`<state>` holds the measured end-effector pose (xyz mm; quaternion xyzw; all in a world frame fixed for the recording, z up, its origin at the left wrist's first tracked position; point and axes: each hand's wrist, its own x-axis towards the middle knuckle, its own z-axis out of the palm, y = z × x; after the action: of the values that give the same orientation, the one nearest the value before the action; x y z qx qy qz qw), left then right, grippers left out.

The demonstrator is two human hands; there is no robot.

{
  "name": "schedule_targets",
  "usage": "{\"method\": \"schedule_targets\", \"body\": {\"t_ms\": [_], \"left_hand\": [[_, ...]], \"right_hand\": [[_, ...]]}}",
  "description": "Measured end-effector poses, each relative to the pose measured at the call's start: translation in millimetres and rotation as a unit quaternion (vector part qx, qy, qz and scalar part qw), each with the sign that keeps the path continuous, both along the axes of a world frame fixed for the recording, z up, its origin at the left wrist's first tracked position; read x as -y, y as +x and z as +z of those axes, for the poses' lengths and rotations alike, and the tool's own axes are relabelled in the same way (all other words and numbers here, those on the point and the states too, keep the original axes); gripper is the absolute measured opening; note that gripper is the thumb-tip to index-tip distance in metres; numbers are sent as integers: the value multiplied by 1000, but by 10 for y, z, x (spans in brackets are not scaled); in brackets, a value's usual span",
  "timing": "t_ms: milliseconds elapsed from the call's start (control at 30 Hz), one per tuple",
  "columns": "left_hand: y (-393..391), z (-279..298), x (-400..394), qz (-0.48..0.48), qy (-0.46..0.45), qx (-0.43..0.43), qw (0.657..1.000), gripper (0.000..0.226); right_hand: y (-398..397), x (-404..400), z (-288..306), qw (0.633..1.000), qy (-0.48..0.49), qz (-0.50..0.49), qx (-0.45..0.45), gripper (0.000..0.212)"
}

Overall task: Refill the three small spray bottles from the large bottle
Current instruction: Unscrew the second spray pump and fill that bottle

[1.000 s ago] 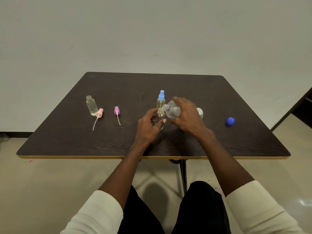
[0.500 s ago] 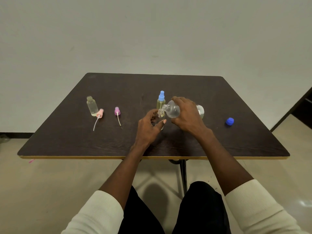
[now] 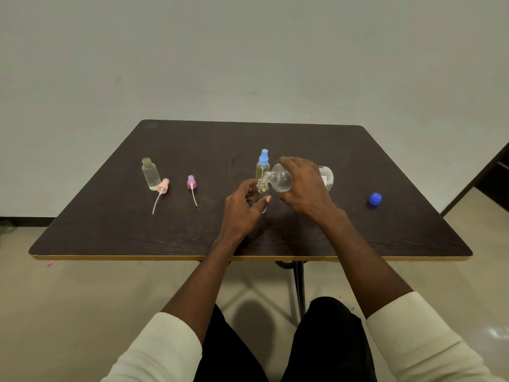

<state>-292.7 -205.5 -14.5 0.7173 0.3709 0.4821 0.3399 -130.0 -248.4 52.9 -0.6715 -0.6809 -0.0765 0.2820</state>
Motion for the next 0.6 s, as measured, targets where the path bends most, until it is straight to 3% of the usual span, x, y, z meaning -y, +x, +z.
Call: {"method": "schedule_targets", "body": {"t_ms": [600], "left_hand": [[3,-2,2,-3,-17,12,1000,39]], "right_hand": [[-39,8,43,1000,20,8,17,66]]}}
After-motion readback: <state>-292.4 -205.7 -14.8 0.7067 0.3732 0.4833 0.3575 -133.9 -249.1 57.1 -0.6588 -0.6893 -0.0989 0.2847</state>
